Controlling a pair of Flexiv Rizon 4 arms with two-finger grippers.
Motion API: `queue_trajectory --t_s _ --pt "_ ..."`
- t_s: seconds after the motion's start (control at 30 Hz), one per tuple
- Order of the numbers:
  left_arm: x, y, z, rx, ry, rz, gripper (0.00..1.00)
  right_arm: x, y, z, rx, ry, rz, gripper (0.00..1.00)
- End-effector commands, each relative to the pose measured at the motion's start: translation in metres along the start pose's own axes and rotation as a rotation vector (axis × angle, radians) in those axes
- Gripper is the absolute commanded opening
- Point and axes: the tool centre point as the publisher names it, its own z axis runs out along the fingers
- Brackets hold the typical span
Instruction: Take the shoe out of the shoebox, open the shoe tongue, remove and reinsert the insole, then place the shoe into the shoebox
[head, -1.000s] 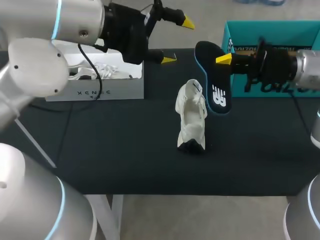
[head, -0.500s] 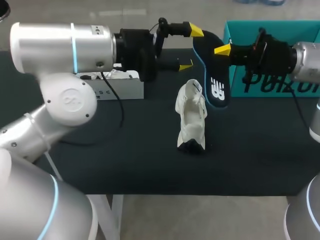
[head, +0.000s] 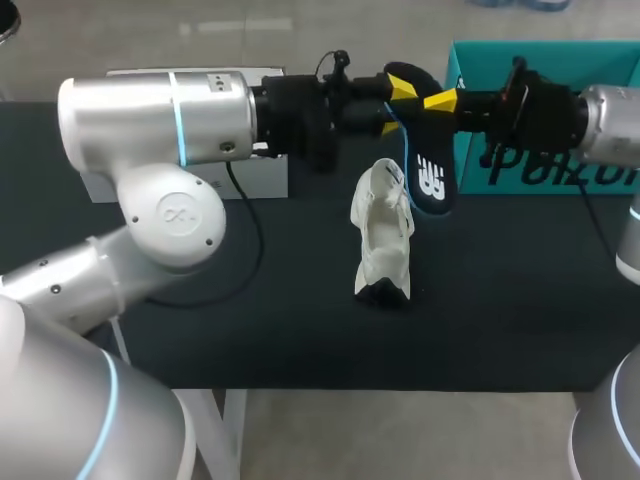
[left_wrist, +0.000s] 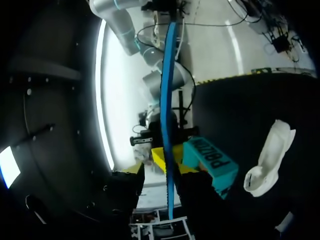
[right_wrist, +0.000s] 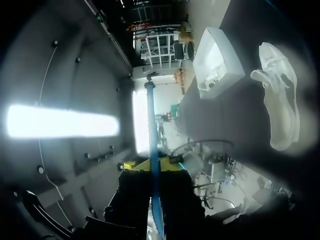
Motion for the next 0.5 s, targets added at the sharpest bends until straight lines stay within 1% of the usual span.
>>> queue_trajectory --t_s 0.03,0.07,0.4,0.43,0.47,0.5 --pt "-0.002 -0.001 0.016 -0.031 -0.008 -0.004 0.02 -0.001 0.002 0.001 -0.003 -0.005 0.004 0.00" --pt "-0.001 0.000 0.016 -0.039 -0.003 -0.010 0.00 -0.002 0.002 0.001 -0.006 -0.007 0.005 0.00" --pt "0.011 0.000 0.014 -0.069 0.077 -0.048 0.00 -0.002 0.000 -0.002 -0.020 0.007 0.001 0.00" --pt "0.013 -0.001 0.013 -0.068 0.078 -0.050 0.00 -0.002 0.000 -0.003 -0.027 0.012 0.000 0.43" --pt "0.014 -0.001 0.011 -0.071 0.084 -0.055 0.00 -0.002 0.001 -0.006 -0.037 0.015 0.002 1.00" --pt "0.014 -0.002 0.009 -0.073 0.088 -0.061 0.00 -0.002 0.002 -0.009 -0.050 0.009 0.002 1.00"
